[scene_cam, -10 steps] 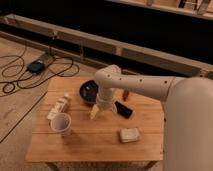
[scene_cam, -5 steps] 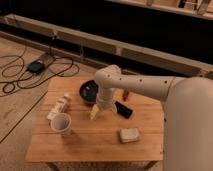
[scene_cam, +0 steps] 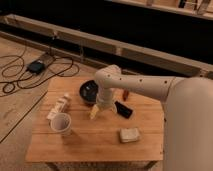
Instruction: Place the ceramic cup in the ceramic bowl
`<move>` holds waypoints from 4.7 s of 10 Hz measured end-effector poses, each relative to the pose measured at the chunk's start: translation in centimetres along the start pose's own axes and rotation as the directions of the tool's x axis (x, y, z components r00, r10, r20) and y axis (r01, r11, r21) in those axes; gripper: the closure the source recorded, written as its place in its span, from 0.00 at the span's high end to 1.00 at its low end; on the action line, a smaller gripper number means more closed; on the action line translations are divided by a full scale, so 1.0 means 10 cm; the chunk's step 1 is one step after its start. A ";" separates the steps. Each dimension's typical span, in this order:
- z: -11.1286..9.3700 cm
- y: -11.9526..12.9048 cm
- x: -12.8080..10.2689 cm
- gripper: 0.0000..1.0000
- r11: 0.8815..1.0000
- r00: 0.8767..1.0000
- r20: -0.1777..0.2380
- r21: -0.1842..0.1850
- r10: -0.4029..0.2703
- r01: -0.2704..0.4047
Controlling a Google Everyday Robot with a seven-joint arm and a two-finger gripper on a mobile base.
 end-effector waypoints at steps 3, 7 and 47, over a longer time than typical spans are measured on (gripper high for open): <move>0.00 0.00 0.00 0.80 1.000 1.000 0.000 0.000 0.000 0.000; 0.00 0.00 0.00 0.80 1.000 1.000 0.000 0.000 0.000 0.000; 0.00 -1.56 0.54 0.70 0.951 0.950 -0.114 -0.140 -0.290 0.274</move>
